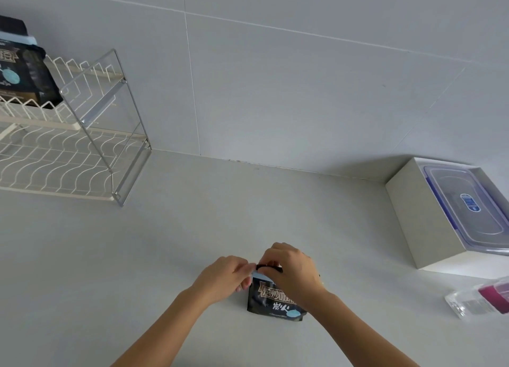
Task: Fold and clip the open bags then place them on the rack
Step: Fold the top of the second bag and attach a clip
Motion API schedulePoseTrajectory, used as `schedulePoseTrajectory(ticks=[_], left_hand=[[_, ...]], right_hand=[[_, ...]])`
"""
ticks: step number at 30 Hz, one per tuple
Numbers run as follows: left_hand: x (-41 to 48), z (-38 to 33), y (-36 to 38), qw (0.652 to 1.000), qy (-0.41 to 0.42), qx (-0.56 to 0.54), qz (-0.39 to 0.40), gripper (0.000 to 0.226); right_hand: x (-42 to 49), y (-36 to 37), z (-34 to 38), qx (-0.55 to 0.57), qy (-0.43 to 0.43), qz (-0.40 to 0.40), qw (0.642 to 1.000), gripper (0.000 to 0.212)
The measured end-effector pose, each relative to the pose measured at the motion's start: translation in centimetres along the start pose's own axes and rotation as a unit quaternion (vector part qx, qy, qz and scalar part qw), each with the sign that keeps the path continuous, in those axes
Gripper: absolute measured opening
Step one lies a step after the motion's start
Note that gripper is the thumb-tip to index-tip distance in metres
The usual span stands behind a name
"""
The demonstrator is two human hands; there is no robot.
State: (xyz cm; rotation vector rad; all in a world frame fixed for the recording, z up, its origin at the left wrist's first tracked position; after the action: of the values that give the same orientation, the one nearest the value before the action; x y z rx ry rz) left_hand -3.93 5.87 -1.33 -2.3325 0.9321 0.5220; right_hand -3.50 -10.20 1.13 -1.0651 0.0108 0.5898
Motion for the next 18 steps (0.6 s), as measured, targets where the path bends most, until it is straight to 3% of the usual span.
schedulePoseTrajectory(ticks=[6, 12, 18], left_hand=[[-0.1, 0.2, 0.2, 0.990, 0.032, -0.134, 0.022, 0.007], [-0.6, -0.6, 0.5, 0.982, 0.072, -0.172, -0.021, 0.032], [-1.0, 0.5, 0.7, 0.979, 0.068, -0.189, -0.021, 0.017]], right_hand=[[-0.5, 0.1, 0.4, 0.000, -0.034, -0.027, 0.999, 0.019], [-1.4, -0.5, 1.0, 0.062, -0.059, -0.084, 0.993, 0.013], [-1.7, -0.5, 1.4, 0.068, -0.087, -0.064, 0.992, 0.005]])
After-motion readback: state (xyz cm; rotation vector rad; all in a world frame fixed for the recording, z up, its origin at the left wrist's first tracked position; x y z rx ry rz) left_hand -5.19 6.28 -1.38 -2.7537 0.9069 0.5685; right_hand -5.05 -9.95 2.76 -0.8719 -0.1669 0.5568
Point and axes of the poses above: each hand's wrist, its own x-axis towards the middle knuckle, its own y-axis out of the palm, z = x × y, the point moved 3 cm from there along x, towards the middle knuckle, and after that the axes turned 15 degrees about z, right-handed, at the moved point
